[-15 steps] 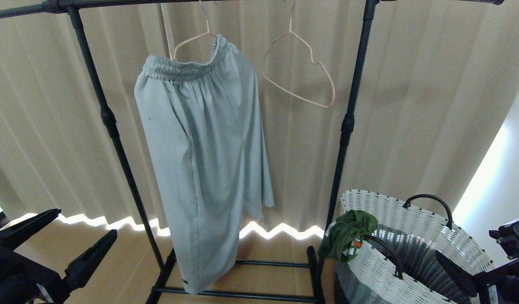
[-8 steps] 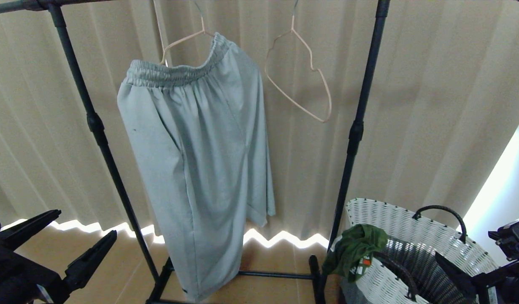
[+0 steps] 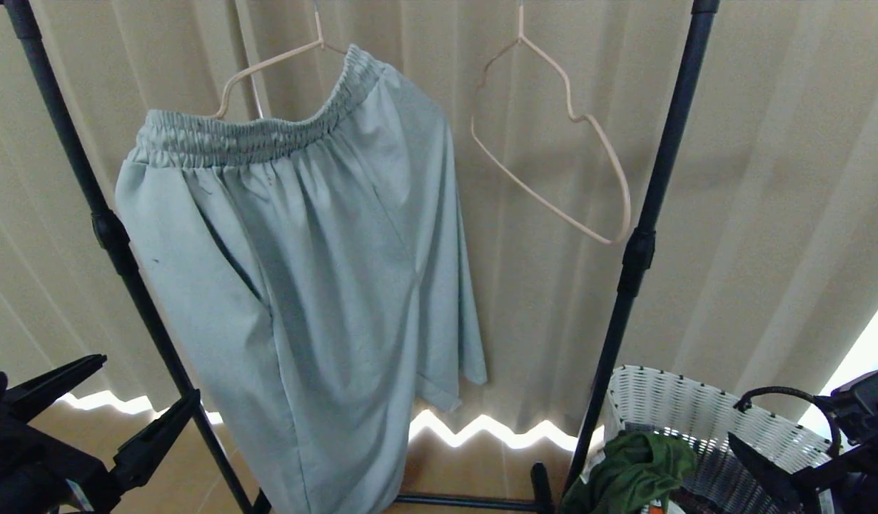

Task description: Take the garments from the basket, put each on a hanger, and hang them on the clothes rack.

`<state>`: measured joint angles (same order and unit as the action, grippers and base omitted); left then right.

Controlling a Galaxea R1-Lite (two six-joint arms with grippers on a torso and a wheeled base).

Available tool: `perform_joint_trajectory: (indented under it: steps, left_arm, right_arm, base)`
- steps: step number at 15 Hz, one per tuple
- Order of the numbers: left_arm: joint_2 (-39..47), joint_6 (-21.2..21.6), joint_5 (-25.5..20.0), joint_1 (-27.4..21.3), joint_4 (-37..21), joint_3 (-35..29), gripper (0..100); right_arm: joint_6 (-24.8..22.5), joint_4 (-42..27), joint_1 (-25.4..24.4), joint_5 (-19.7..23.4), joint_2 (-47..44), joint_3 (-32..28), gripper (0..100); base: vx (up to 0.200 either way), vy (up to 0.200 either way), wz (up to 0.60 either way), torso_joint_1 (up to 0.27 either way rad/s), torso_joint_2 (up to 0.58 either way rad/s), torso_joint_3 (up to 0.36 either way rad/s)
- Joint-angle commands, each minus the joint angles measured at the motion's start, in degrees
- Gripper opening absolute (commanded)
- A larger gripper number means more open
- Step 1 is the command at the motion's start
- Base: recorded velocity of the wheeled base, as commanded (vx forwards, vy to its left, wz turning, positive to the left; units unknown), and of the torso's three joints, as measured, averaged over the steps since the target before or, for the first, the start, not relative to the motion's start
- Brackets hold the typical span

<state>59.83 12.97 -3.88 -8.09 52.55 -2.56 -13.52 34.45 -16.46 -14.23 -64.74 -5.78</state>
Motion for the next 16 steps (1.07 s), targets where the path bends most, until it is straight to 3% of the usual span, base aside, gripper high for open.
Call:
perform_joint_trajectory:
  steps: [1, 4, 7, 8, 12, 16]
  left_arm:
    - [0.20, 0.04, 0.01, 0.01, 0.09, 0.01, 100]
    - [0.02, -0.14, 0.01, 0.10, 0.18, -0.25, 100]
    - [-0.07, -0.23, 0.01, 0.10, 0.18, -0.25, 100]
    - [-0.07, -0.23, 0.01, 0.10, 0.18, -0.25, 100]
    - [-0.07, -0.31, 0.01, 0.10, 0.27, -0.34, 100]
    - [-0.07, -0.31, 0.01, 0.10, 0.36, -0.43, 100]
  right_arm:
    - [-0.19, 0.09, -0.07, 1.66, -3.28, 0.07, 100]
    - [-0.46, -3.78, -0.86, 2.19, -9.52, -3.45, 100]
    - [-0.19, -19.86, -1.30, 2.27, -15.76, -15.23, 100]
    - [-0.10, -22.32, -1.30, 2.27, -18.40, -17.86, 100]
    - [-0.02, -23.64, -2.61, 0.69, -30.70, -23.49, 100]
    - [-0.02, -23.38, -3.49, -1.77, -35.63, -25.51, 100]
  base:
    - [0.000, 0.000, 0.00, 0.000, 0.00, 0.000]
    - [0.000, 0.000, 0.00, 0.000, 0.00, 0.000]
    - [0.000, 0.000, 0.00, 0.000, 0.00, 0.000]
    - [0.000, 0.000, 0.00, 0.000, 0.00, 0.000]
    - [0.000, 0.000, 0.00, 0.000, 0.00, 0.000]
    - [0.000, 0.000, 0.00, 0.000, 0.00, 0.000]
